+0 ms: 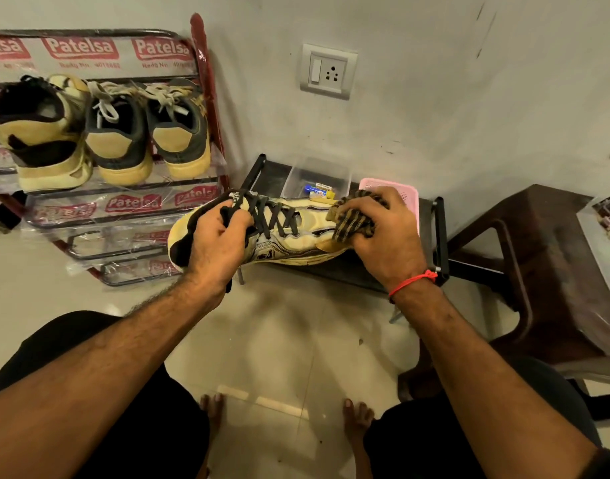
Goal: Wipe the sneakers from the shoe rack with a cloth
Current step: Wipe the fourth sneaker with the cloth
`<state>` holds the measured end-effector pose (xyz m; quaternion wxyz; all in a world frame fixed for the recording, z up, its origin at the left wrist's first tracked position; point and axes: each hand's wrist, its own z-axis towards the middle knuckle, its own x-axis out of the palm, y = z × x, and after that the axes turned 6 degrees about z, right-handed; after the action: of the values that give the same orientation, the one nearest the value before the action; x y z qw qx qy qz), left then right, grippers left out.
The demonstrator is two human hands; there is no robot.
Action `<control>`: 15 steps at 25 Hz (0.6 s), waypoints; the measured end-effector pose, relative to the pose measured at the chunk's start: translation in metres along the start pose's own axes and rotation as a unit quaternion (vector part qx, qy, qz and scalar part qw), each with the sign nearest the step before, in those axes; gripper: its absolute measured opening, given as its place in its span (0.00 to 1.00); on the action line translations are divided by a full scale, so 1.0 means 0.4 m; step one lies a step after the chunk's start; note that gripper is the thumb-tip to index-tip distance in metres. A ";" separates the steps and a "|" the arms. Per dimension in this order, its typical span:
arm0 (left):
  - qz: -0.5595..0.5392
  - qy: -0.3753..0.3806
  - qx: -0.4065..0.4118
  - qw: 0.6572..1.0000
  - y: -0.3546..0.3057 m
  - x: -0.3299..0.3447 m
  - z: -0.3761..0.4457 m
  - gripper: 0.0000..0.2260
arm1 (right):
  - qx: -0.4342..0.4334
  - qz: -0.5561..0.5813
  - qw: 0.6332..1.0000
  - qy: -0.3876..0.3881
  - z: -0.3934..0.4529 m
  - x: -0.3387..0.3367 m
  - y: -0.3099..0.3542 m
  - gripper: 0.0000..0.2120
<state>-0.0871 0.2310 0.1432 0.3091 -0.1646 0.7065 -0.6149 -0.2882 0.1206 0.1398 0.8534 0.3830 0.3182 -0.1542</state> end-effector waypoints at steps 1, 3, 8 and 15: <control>0.003 -0.011 0.004 1.000 0.001 -0.002 0.002 0.08 | -0.022 0.004 0.999 0.034 -0.012 0.015 0.011 0.18; -0.014 -0.024 -0.013 1.000 0.007 -0.006 0.011 0.08 | -0.083 0.007 0.992 0.096 -0.050 0.062 0.054 0.16; -0.050 -0.038 -0.045 0.997 0.005 -0.018 0.029 0.06 | -0.121 -0.015 0.989 0.079 -0.050 0.074 0.070 0.13; 0.091 0.065 0.184 0.977 0.026 -0.010 0.002 0.08 | -0.011 -0.002 0.998 -0.062 -0.006 -0.008 0.017 0.17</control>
<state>-0.0820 0.2346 0.1341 0.3418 0.0004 0.6118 -0.7134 -0.2882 0.1271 0.1447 0.8754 0.3622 0.2674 -0.1759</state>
